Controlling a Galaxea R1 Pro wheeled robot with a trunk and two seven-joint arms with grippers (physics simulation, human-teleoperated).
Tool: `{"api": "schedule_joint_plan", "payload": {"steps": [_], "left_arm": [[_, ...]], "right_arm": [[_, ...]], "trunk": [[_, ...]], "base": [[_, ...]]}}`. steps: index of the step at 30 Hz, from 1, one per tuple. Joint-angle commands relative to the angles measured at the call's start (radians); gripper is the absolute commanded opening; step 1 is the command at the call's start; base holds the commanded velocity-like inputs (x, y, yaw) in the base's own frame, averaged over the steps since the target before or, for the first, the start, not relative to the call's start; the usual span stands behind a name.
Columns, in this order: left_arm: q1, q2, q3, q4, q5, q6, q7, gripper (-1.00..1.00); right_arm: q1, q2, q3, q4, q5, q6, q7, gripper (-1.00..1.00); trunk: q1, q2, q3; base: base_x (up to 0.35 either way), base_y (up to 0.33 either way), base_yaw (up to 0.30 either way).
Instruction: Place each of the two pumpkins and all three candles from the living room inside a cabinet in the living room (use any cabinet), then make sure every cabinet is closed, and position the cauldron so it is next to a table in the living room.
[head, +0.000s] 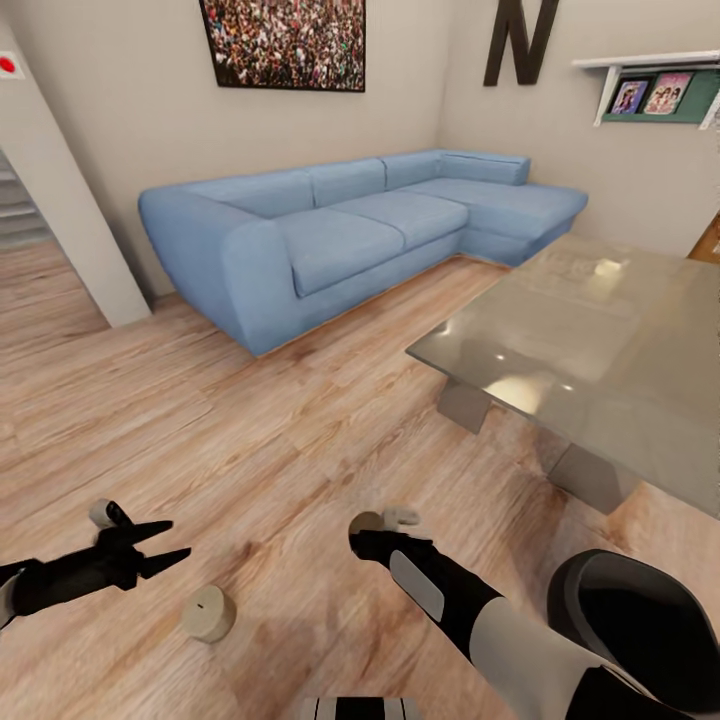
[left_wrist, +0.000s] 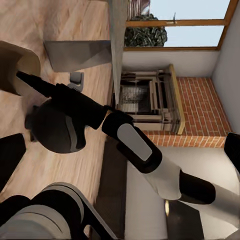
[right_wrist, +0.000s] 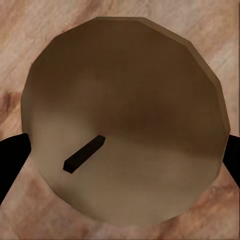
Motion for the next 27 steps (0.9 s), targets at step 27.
{"api": "schedule_joint_plan", "payload": {"steps": [27], "left_arm": [[-0.015,-0.189,0.293,-0.059,-0.031,-0.018,1.561,1.0]], "right_arm": [[-0.001,0.005,0.007,-0.068,-0.008,0.005,-0.113,-1.0]], "trunk": [[-0.011,0.006,0.096]], "base": [[0.0,0.0,0.0]]}}
